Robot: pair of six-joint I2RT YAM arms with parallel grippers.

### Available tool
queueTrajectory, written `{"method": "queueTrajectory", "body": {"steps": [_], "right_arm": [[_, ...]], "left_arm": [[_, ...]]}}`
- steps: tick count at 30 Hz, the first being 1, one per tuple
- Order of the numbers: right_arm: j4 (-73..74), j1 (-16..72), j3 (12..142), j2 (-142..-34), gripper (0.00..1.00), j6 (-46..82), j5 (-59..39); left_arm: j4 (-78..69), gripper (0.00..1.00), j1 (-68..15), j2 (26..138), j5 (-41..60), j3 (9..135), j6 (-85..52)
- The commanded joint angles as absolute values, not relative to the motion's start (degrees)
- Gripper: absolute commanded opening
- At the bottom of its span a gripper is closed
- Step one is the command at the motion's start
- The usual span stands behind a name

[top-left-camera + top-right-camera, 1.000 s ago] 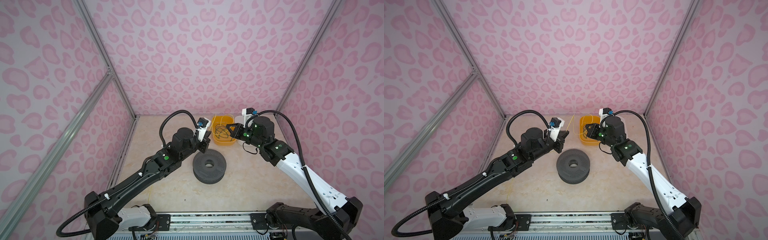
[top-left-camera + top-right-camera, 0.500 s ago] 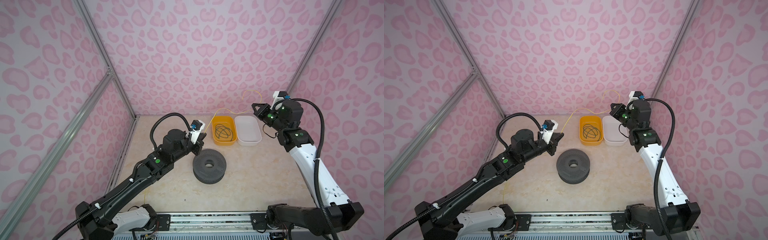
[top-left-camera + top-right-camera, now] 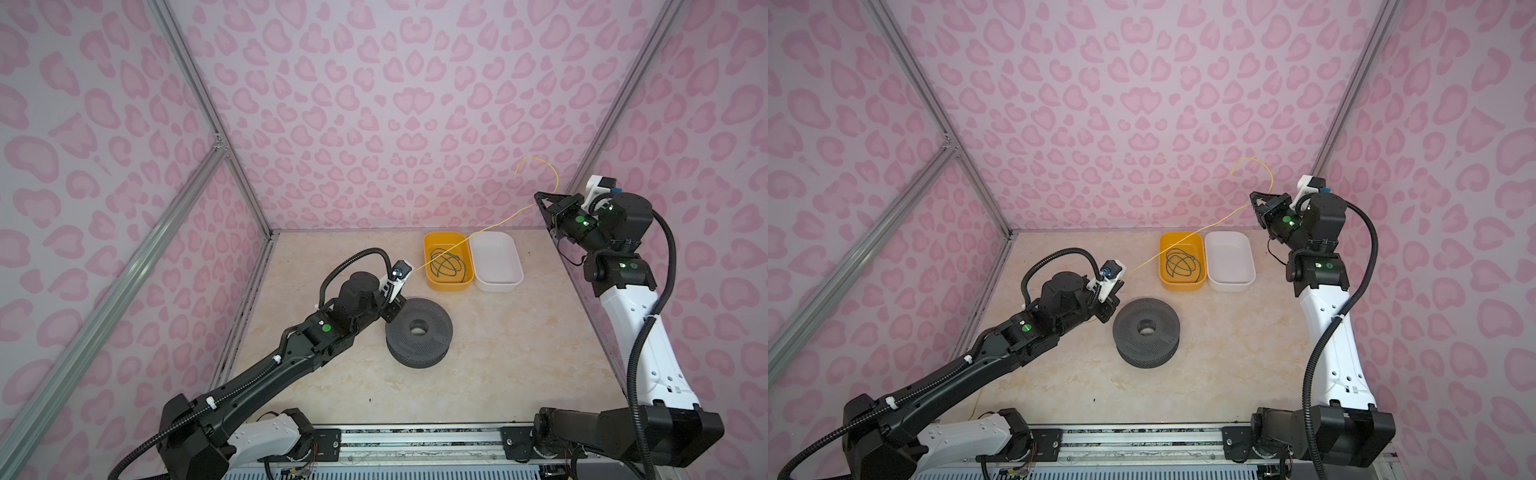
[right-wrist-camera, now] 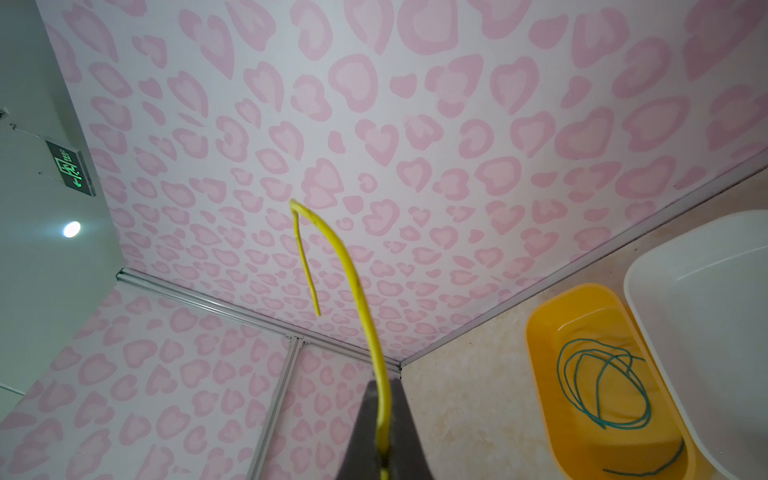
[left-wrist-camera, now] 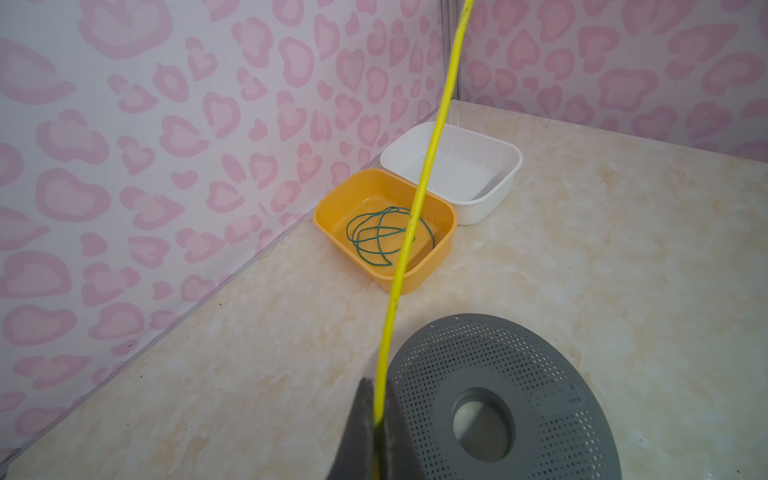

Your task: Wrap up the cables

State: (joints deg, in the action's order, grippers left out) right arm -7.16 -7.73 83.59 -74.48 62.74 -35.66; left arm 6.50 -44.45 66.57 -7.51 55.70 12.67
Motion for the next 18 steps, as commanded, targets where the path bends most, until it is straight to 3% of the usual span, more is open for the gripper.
{"method": "queueTrajectory", "body": {"steps": [1, 18], "right_arm": [[2.05, -9.51, 83.88, -73.86, 0.00, 66.29, -30.09], [7.42, -13.71, 80.54, -72.68, 0.00, 69.32, -34.47]], "left_arm": [[15.33, 0.04, -44.81, 67.22, -14.75, 53.89, 14.84], [11.67, 0.04, -45.27, 76.77, -21.59, 53.84, 16.81]]}}
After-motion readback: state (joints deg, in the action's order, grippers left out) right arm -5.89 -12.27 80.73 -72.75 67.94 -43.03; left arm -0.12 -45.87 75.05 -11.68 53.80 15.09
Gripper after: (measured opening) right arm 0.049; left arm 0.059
